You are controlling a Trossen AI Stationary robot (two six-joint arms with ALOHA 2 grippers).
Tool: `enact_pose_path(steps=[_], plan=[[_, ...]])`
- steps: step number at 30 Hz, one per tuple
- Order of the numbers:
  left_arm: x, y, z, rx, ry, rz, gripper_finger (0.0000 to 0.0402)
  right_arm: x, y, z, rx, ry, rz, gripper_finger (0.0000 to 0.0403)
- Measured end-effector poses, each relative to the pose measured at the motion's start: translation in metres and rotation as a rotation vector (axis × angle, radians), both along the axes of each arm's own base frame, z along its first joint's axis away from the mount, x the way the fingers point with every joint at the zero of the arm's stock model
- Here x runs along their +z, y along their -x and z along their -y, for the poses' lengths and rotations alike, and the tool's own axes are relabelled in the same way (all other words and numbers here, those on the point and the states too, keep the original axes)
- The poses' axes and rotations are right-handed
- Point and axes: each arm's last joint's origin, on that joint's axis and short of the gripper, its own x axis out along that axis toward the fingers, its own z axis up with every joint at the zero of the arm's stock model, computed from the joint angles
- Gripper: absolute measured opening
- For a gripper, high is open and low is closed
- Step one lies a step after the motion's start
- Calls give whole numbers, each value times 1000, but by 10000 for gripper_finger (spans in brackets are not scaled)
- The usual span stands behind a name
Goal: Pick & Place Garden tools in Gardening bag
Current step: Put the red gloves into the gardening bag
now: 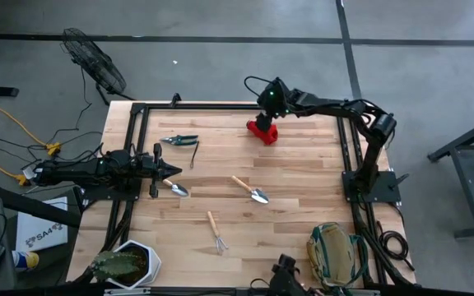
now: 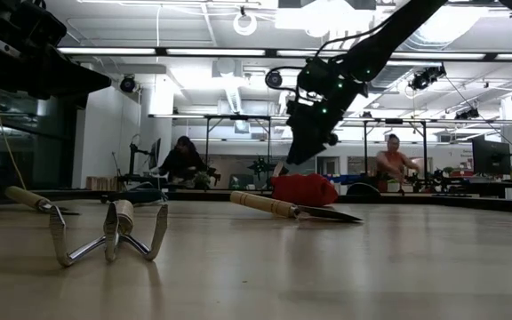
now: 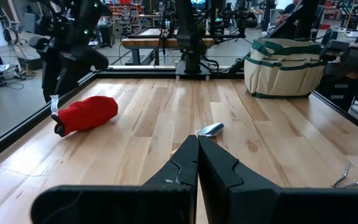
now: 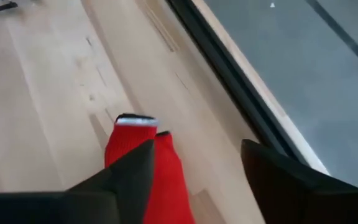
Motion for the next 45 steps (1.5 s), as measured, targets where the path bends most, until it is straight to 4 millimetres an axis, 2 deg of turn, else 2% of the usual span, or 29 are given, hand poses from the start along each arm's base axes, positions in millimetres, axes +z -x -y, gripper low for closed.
enact_pose_path(steps=[5,8,12,16,28,34,45], plan=[[0,0,0,0,0,0,1,-5,2,-8,78,-81,-44,285],[0,0,0,0,0,0,1,-10,6,-14,110,-130,-107,298],[0,0,0,0,0,0,1,-14,10,-19,76,-123,-211,299],[0,0,0,0,0,0,1,-16,8,-22,48,-143,-214,297],[0,0,0,-2,0,0,1,-47,-7,-34,113,-243,-258,295],[0,0,0,-2,0,0,1,-48,-9,-44,123,-260,-294,252],[0,0,0,-2,0,0,1,-45,-11,-69,175,-298,-371,111]])
